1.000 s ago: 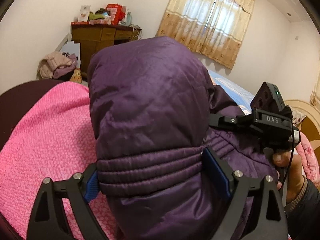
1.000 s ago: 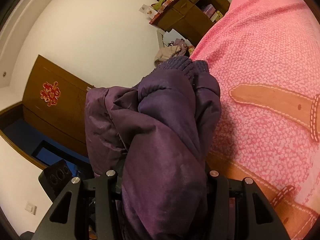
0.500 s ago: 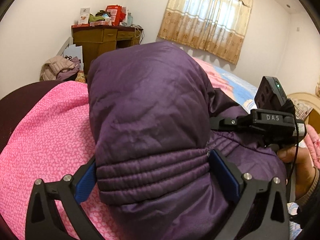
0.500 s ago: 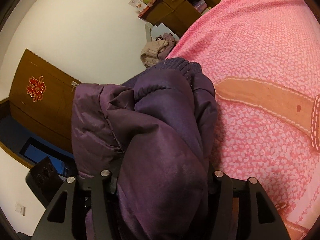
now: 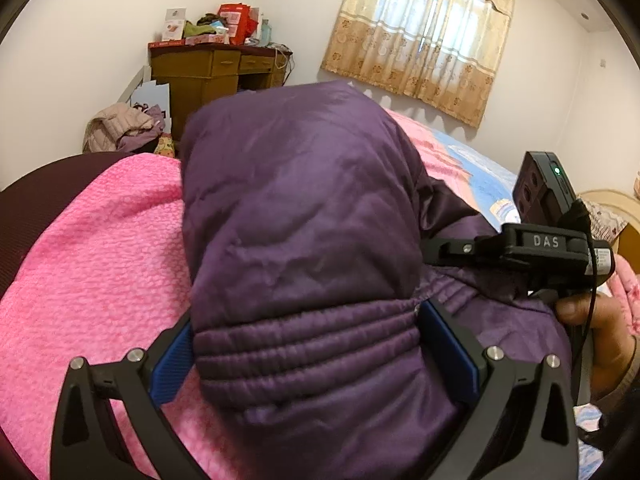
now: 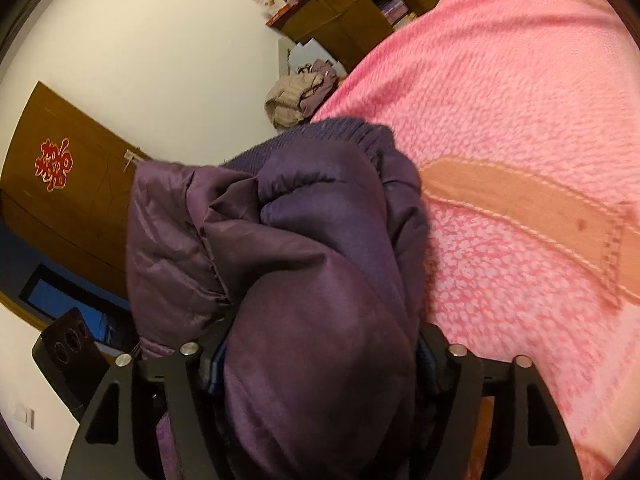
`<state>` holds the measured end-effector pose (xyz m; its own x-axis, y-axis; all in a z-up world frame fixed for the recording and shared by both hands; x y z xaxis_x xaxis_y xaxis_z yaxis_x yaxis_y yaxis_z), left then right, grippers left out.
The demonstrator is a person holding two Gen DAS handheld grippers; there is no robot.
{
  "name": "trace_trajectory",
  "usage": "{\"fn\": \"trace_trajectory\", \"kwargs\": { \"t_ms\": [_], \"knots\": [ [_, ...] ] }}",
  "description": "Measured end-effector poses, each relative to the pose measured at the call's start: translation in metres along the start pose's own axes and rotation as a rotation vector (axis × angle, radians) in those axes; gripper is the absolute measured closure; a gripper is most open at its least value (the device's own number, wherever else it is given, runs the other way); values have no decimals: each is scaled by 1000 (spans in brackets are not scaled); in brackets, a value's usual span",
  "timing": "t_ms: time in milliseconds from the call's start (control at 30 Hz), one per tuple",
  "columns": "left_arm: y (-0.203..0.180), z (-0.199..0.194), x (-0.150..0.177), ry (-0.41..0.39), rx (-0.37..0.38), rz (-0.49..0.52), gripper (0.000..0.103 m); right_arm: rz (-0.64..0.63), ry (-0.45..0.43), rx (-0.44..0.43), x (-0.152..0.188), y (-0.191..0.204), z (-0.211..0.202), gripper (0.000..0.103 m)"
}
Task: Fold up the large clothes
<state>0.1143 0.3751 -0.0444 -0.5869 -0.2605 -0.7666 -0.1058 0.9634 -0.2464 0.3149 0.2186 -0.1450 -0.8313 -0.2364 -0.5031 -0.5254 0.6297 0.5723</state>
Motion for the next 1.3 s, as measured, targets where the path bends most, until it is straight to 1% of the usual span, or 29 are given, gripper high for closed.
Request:
{"fn": "trace_trajectory", "kwargs": {
  "t_ms": [33,67,100,133,167,200,267,367,467,567,633,667,700,767,967,1300],
  "knots": [
    [-1,-8,-3,-18,-28,14,0,-1,-25,16,-1,4,-10,26],
    [-4,-22,-6,-49,-68,41,0,-8,-61,43,-1,9,-23,26],
    [-7,-36,-9,-83,-97,71,0,-21,-115,71,-1,16,-40,25],
    [-10,-53,-12,-117,-106,95,0,-31,-162,93,-1,21,-55,25],
    [-12,-67,-15,-145,-98,107,0,-39,-216,141,-2,27,-71,24],
    [-13,-76,-16,-158,-95,112,0,-55,-282,212,0,35,-91,23],
    [-17,-95,-17,-172,-95,128,0,-74,-352,272,6,48,-113,22],
    [-26,-114,-11,-183,-102,162,0,-113,-393,295,21,69,-131,22],
    [-36,-132,-7,-206,-106,199,0,-171,-440,313,49,99,-148,22],
    [-42,-143,-11,-241,-97,221,0,-245,-463,346,75,121,-162,21],
    [-44,-151,-13,-262,-88,221,0,-282,-472,396,91,132,-167,21],
    [-44,-154,-14,-270,-82,218,0,-295,-470,405,98,137,-168,21],
    [-46,-155,-14,-277,-82,218,0,-299,-472,397,101,139,-170,21],
    [-50,-156,-15,-284,-86,225,0,-306,-478,382,105,141,-173,21],
    [-53,-155,-15,-290,-81,220,0,-343,-502,392,115,155,-179,21],
    [-49,-157,-16,-300,-80,201,0,-349,-488,370,123,160,-177,21]
  ]
}}
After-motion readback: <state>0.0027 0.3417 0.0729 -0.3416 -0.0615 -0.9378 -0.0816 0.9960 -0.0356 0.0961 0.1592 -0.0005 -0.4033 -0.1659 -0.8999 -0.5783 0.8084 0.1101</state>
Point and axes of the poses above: each gripper's, at about its wrist camera, not at the fingertips, and z roughly the way its jaws point, y to its left, x to its underside, the point moved 1 cm from there along z, roughly the way its jaws point, and after that the axes turned 2 degrees about -y, right-handed, at the moved point
